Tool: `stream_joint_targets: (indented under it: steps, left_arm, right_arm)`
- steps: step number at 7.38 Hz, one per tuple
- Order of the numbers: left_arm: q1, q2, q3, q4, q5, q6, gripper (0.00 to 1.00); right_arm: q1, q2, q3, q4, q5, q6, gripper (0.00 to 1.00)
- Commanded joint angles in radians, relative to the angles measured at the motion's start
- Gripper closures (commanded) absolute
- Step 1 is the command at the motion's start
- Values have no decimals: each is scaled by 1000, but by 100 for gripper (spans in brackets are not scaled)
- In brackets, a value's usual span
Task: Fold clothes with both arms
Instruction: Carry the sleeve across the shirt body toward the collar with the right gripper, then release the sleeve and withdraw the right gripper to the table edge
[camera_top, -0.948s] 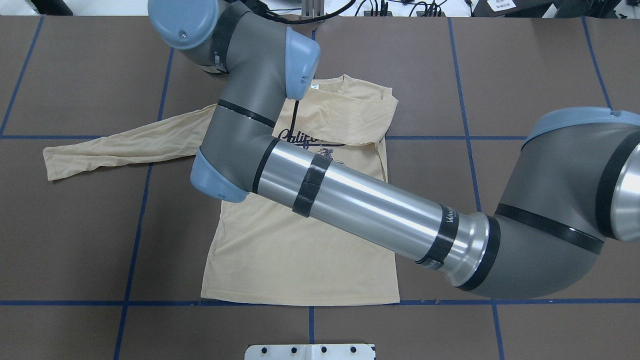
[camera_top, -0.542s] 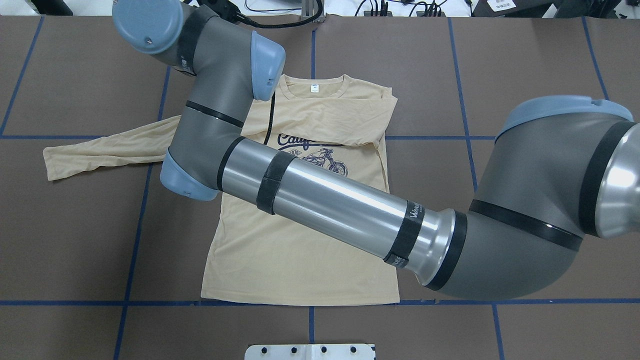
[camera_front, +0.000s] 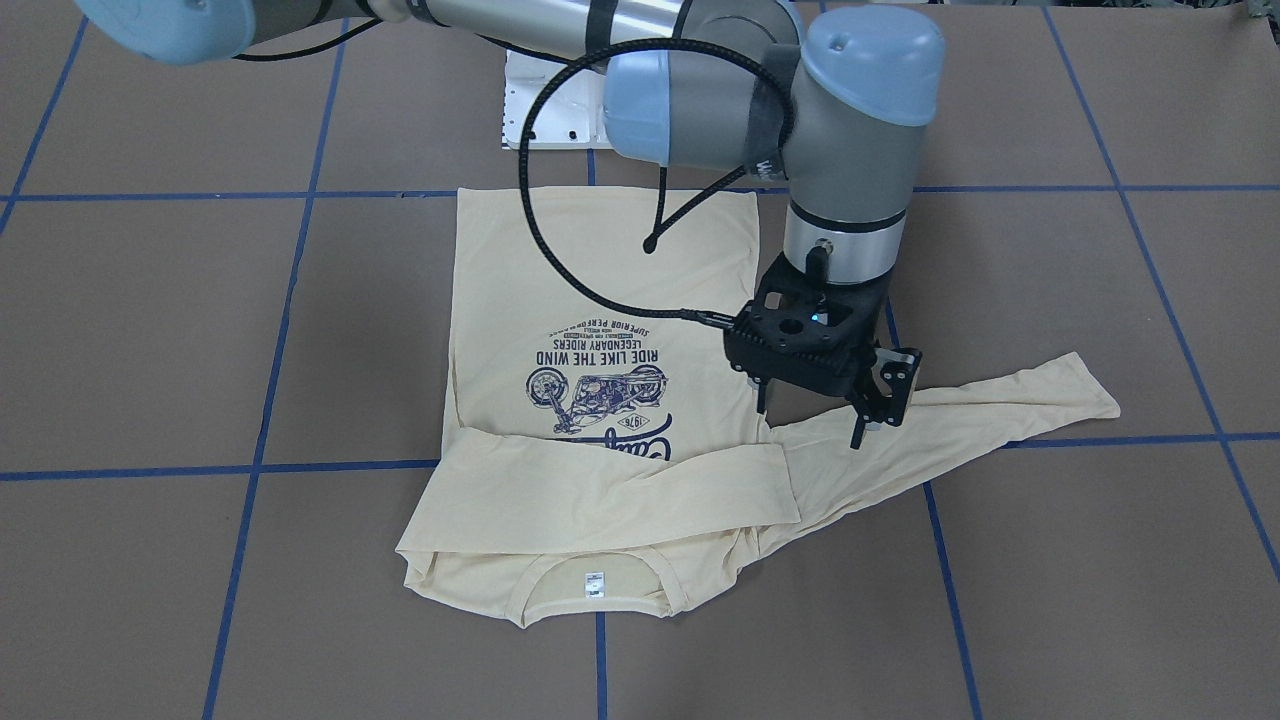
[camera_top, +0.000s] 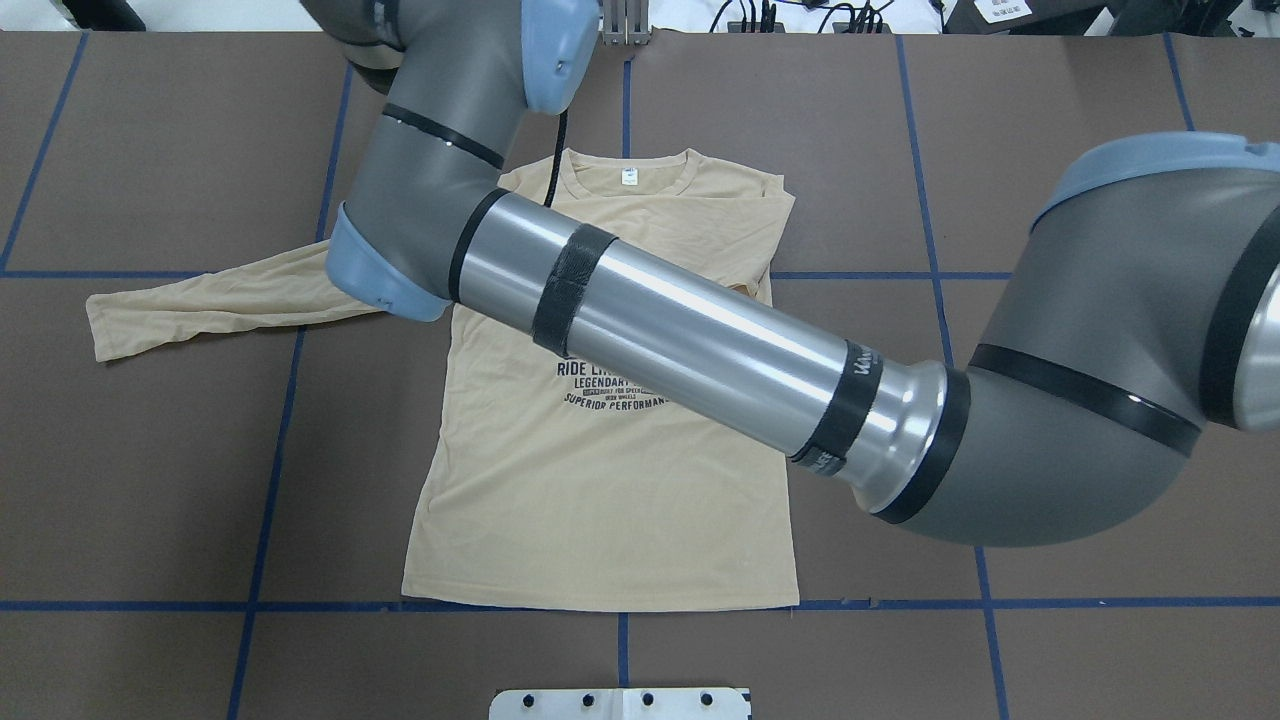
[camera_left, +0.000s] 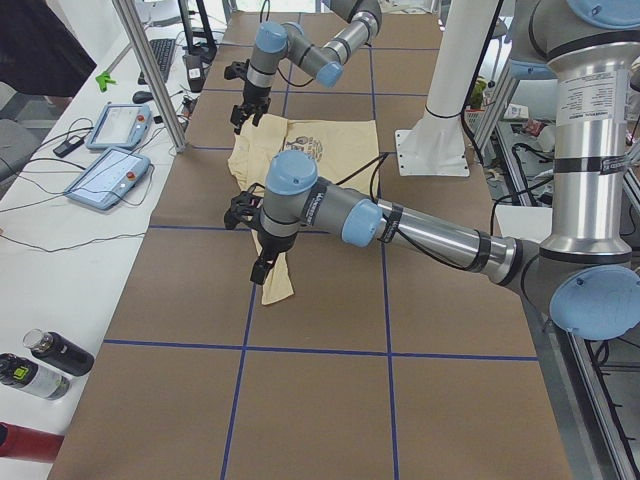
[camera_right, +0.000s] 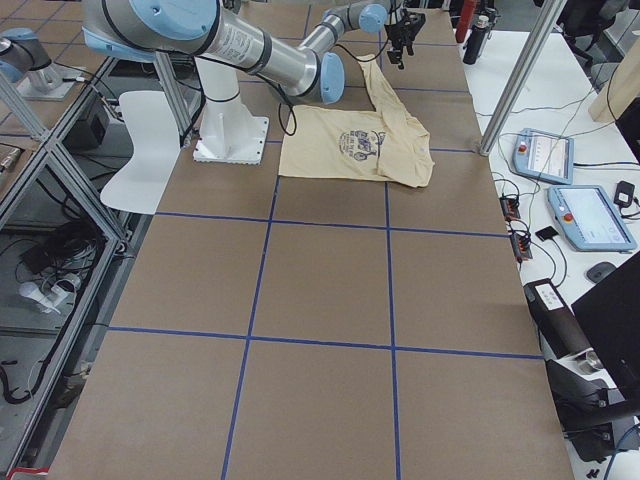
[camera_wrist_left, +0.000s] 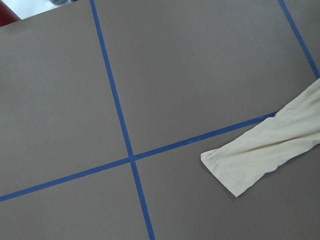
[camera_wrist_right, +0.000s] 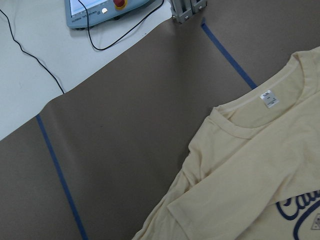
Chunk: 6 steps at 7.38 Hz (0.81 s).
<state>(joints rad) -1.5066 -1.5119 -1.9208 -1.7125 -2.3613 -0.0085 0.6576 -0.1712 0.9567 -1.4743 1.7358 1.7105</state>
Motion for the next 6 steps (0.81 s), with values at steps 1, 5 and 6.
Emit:
stream_joint_targets:
  steps: [1,5,6]
  left_arm:
    - [19,-4,10,-136,-64,-1,0]
    - [210,2,129,-342,-58,-57,0]
    - [283,2,137,-393,65,-153,0]
  right_arm:
    - [57,-275,369,-147,99,-125,0]
    - [221,-921,1004,-190,274,-553,0]
    - [243,-1020,1061,-179,300,-619,0]
